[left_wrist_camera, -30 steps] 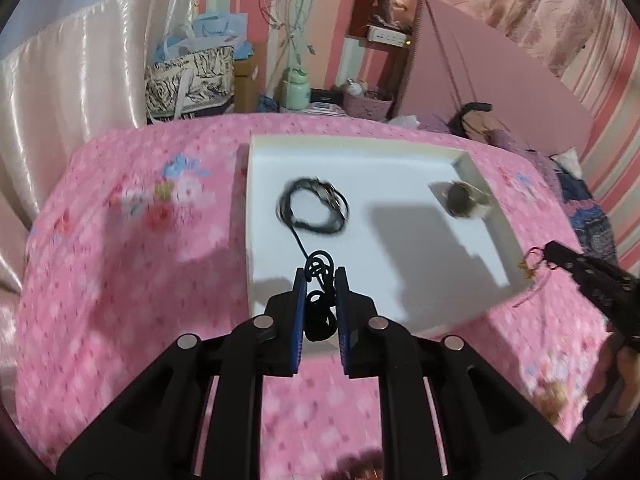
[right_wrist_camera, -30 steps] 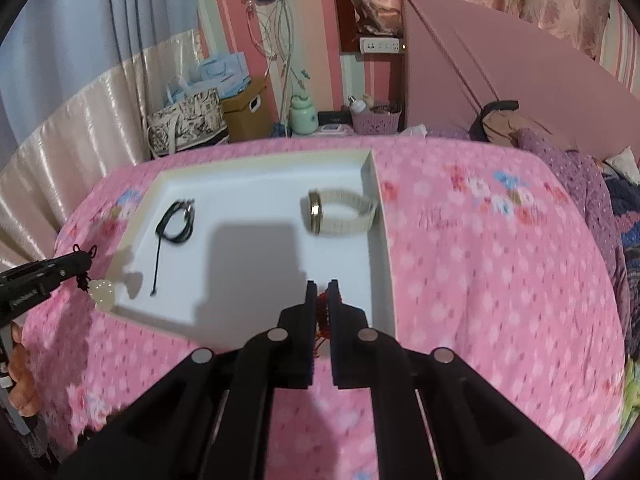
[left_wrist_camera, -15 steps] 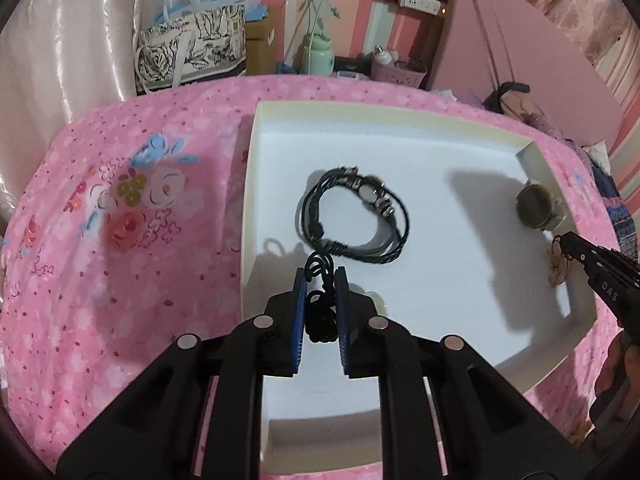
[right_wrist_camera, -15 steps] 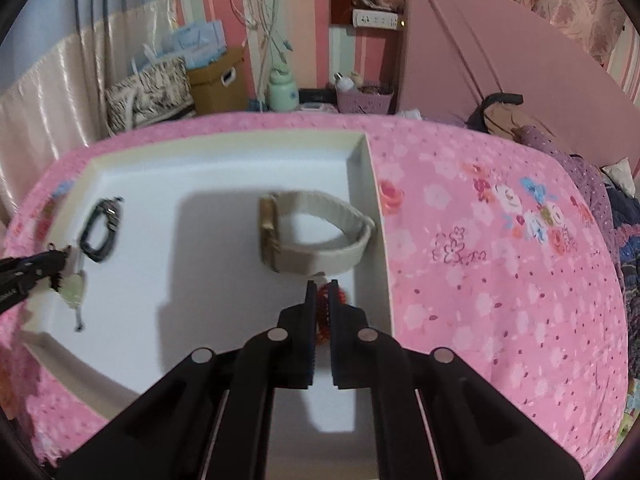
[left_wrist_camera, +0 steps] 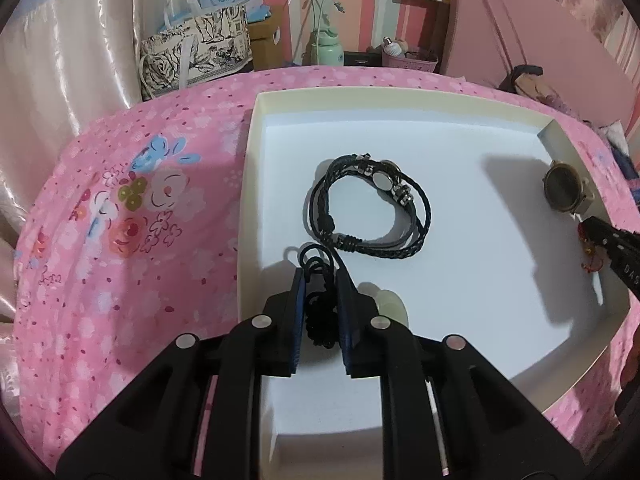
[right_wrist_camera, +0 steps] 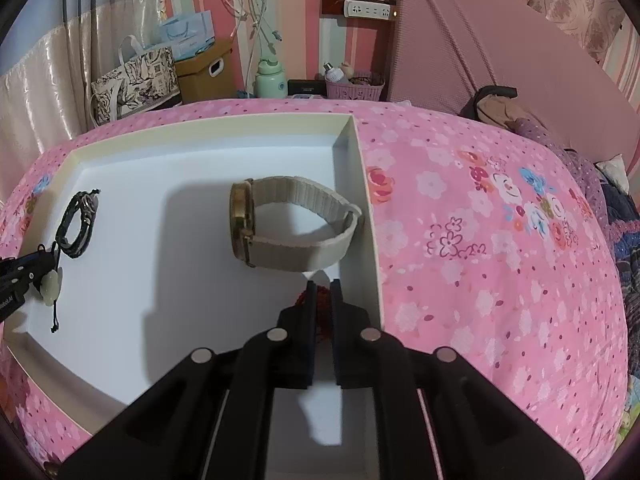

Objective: Organize jewelry
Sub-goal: 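Carry the red charm and jade pendant into the tray and open both grippers, then move both grippers back toward the remaining jewelry on the bedspread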

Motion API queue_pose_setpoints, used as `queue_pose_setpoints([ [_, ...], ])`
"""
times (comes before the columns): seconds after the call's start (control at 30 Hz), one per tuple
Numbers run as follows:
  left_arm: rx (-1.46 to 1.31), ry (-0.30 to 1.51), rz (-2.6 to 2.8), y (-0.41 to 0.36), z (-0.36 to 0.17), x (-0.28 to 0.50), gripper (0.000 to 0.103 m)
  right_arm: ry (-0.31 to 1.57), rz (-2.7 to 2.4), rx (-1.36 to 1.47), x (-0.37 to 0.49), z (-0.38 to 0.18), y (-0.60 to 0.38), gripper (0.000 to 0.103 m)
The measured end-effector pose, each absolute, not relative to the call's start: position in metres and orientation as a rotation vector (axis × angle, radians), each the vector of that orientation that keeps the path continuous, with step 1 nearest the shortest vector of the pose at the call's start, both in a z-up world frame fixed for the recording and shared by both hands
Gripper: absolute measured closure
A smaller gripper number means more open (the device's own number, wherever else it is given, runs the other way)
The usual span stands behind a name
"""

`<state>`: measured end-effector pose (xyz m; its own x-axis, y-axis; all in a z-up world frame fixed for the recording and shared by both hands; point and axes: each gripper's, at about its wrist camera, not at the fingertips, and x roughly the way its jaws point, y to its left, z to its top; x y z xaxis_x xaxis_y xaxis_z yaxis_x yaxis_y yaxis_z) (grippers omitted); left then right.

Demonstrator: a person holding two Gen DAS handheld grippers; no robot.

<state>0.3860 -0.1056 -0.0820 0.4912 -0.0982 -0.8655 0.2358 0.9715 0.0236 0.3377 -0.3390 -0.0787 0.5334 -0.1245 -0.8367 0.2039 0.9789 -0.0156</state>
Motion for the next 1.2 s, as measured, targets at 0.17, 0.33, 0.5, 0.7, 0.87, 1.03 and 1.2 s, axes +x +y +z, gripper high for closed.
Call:
queue_pose_setpoints([
  [0.17, 0.159, 1.024, -0.199, -0.104, -0.075, 0.379, 0.079, 1.0, -0.195, 0.06, 0.337, -0.078, -0.335, 0.094],
  [0.33, 0.159, 0.974, -0.223, -0.108, -0.05, 0.364, 0.057, 0.991, -0.173, 0.055, 0.33, -0.07, -0.329, 0.066],
  [0.5, 0.158, 0.904, -0.24, -0.106, -0.021, 0.341, 0.041, 0.955, -0.175, 0.022, 0.319, -0.053, -0.319, 0.048],
  [0.7, 0.134, 0.823, -0.22, -0.087, 0.01, 0.308, 0.016, 0.881, -0.21, 0.016, 0.29, -0.02, -0.315, 0.022],
  [0.87, 0.15, 0.779, -0.185, -0.063, 0.023, 0.276, 0.003, 0.837, -0.248, 0.047, 0.252, -0.001, -0.317, 0.013],
  [1.03, 0.14, 0.786, -0.182, -0.044, 0.021, 0.252, 0.003, 0.813, -0.303, 0.083, 0.211, 0.009, -0.321, 0.006],
  [1.2, 0.129, 0.814, -0.191, -0.031, 0.016, 0.231, 0.003, 0.827, -0.347, 0.059, 0.181, 0.01, -0.316, 0.003],
])
